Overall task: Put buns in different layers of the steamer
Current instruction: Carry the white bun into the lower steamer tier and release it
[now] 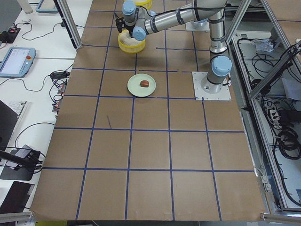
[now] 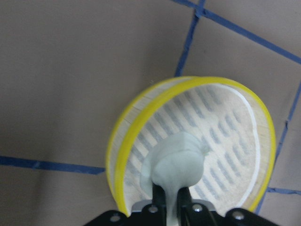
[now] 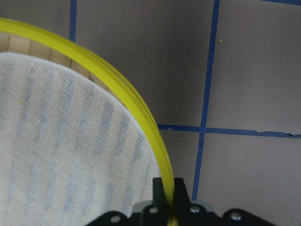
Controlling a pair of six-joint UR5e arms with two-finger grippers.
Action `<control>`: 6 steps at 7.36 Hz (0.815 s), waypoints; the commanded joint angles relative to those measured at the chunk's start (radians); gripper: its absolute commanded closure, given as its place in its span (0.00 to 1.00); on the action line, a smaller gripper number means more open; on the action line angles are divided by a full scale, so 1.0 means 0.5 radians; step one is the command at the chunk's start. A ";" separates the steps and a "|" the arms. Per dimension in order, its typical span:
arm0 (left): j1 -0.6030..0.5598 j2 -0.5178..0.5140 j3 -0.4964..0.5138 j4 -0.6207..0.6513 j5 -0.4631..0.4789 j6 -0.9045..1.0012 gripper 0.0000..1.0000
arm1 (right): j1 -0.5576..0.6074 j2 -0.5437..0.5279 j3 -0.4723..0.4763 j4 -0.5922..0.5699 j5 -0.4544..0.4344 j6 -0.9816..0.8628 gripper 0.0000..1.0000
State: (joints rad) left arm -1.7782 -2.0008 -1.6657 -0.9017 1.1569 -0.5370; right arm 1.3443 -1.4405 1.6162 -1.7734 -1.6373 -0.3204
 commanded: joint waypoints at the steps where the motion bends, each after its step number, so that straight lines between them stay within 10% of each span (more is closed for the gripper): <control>1: -0.024 -0.115 -0.007 0.195 0.005 -0.015 0.41 | -0.010 0.016 0.004 -0.006 0.007 -0.007 0.91; 6: -0.015 0.003 0.006 0.230 0.206 0.009 0.10 | 0.008 0.012 0.004 -0.006 0.029 0.048 0.90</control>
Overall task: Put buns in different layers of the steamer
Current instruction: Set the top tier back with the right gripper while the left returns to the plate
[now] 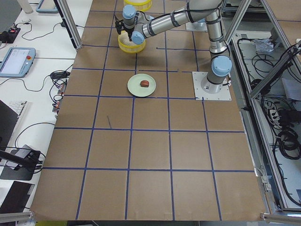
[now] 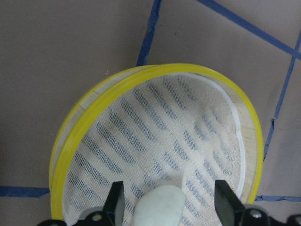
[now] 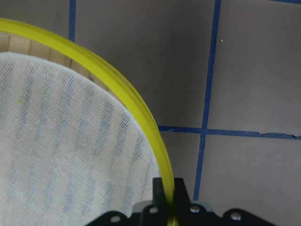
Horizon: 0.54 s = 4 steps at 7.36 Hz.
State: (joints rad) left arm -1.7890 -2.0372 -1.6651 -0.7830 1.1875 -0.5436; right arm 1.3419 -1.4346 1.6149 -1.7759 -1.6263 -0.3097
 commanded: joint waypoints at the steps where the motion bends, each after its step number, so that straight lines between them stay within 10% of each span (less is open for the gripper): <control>1: 0.095 0.119 -0.014 -0.053 0.441 0.111 0.05 | 0.034 0.028 0.004 0.002 0.010 0.167 0.90; 4: 0.472 0.288 -0.179 -0.387 0.627 0.640 0.02 | 0.423 0.080 -0.005 -0.065 -0.015 0.631 0.90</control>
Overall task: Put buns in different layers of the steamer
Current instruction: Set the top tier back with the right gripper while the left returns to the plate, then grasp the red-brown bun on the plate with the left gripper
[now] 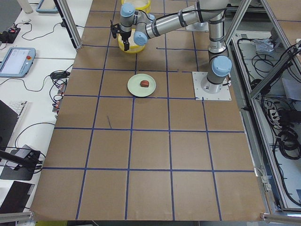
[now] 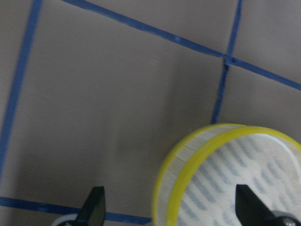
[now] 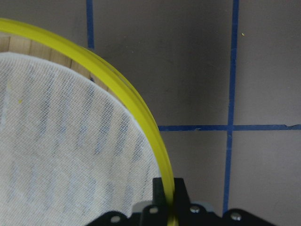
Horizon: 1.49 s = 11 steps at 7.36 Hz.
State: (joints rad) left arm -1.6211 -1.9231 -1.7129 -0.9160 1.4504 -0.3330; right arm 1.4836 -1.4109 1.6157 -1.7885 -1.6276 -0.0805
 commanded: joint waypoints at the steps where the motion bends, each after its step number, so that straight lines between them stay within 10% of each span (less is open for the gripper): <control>1: 0.274 0.076 -0.193 -0.119 0.115 0.419 0.03 | 0.183 0.085 -0.001 -0.095 -0.003 0.274 0.90; 10: 0.641 0.137 -0.621 -0.125 0.238 0.967 0.10 | 0.457 0.236 0.045 -0.243 -0.012 0.600 0.90; 11: 0.644 0.134 -0.627 -0.128 0.238 0.964 0.22 | 0.457 0.236 0.051 -0.243 -0.012 0.603 0.90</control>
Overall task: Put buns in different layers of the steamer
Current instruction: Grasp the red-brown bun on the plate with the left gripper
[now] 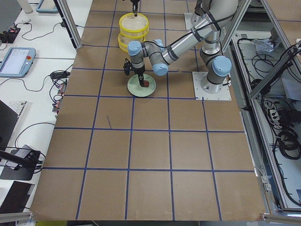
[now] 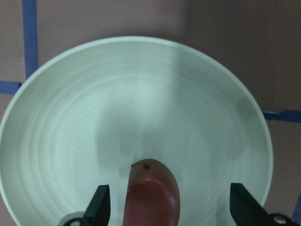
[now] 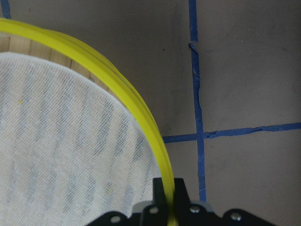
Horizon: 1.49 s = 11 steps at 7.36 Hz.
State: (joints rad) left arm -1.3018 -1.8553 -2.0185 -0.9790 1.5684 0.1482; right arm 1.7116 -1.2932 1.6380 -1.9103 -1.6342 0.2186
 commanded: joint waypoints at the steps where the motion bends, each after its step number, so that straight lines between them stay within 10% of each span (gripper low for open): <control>1: 0.005 -0.011 -0.010 -0.005 0.002 0.004 0.41 | 0.001 0.000 0.004 -0.002 0.001 -0.001 0.90; 5: 0.005 0.007 0.021 -0.005 0.005 0.001 0.87 | 0.004 0.003 0.004 -0.002 0.001 -0.005 0.89; 11: -0.209 0.164 0.634 -0.551 -0.210 -0.378 0.88 | 0.022 0.104 0.019 -0.162 0.010 0.063 0.89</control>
State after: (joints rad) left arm -1.3507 -1.7749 -1.7658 -1.2264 1.4830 0.0370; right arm 1.7193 -1.2514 1.6460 -1.9786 -1.6275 0.2400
